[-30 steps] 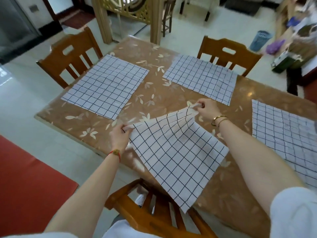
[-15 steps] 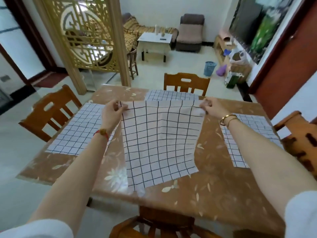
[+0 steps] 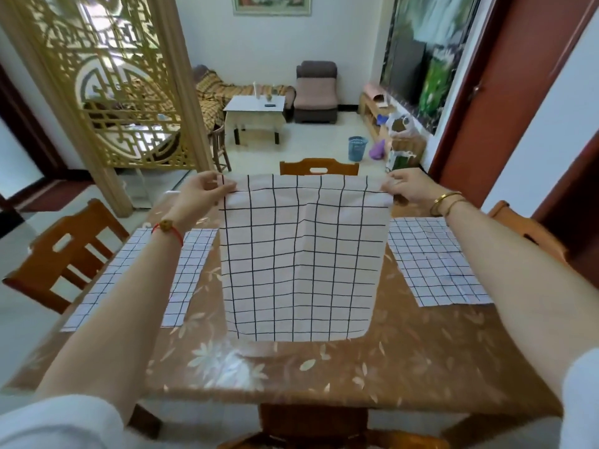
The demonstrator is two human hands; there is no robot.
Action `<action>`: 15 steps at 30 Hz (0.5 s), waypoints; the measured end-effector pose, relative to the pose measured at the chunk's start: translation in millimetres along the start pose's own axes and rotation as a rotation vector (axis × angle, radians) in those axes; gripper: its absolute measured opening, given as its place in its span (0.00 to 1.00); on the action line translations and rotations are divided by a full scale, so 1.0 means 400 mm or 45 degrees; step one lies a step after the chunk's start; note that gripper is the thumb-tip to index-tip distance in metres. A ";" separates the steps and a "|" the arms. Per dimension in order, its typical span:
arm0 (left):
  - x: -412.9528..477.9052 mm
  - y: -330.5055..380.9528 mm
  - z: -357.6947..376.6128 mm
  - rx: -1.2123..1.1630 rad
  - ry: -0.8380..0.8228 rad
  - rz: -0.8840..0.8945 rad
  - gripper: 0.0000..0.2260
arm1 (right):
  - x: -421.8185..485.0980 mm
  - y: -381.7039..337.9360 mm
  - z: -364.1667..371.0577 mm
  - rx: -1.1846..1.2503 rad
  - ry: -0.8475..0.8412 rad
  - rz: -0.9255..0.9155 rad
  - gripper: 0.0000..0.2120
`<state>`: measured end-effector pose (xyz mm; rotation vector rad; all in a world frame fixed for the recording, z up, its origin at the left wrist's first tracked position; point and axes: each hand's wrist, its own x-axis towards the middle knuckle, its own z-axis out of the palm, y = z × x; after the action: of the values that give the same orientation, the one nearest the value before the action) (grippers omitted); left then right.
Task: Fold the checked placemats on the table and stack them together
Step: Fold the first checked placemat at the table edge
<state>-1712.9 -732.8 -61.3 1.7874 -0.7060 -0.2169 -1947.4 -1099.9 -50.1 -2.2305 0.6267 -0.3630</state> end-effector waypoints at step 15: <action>0.037 -0.145 0.079 0.030 -0.004 -0.038 0.10 | -0.018 0.099 0.046 0.046 0.010 0.117 0.07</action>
<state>-1695.9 -756.4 -122.3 1.8214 -0.6869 -0.2320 -1958.1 -1107.8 -92.3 -2.1589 0.7187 -0.3338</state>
